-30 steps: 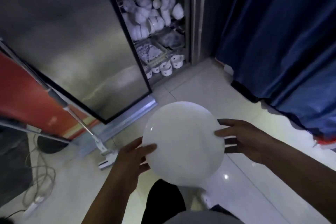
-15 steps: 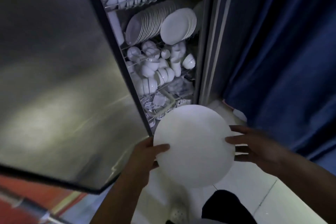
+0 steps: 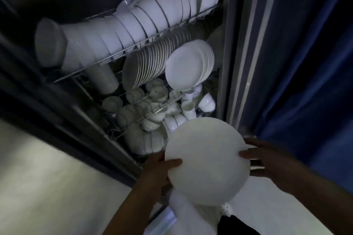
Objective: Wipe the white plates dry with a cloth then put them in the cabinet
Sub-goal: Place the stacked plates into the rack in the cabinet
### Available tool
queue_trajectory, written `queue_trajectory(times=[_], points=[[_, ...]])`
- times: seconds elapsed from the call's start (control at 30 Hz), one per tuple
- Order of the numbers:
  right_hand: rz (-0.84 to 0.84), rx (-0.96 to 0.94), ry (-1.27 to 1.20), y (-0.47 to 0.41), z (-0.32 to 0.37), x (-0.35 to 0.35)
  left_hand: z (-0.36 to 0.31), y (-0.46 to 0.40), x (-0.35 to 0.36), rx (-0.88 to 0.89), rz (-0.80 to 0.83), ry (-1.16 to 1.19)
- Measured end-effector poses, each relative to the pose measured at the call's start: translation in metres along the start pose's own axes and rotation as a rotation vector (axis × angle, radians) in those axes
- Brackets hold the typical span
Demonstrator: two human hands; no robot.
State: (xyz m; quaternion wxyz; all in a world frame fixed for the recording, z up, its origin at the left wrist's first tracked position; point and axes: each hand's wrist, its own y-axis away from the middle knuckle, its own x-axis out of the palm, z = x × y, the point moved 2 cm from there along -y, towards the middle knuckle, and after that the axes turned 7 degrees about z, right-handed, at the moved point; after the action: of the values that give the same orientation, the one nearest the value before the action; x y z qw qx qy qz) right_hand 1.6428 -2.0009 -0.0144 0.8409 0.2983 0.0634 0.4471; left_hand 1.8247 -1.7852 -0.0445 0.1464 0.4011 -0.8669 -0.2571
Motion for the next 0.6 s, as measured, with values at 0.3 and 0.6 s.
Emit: queue_trajectory(times=[0.3,0.6], points=[[0.043,-0.129,0.124,-0.139,0.125,0.029,-0.100,-0.115,-0.017,0.131,-0.160,0.097],[-0.112,-0.399,0.321,-0.233,0.201,0.060,-0.186,-0.229,-0.029,0.297,-0.115,0.200]])
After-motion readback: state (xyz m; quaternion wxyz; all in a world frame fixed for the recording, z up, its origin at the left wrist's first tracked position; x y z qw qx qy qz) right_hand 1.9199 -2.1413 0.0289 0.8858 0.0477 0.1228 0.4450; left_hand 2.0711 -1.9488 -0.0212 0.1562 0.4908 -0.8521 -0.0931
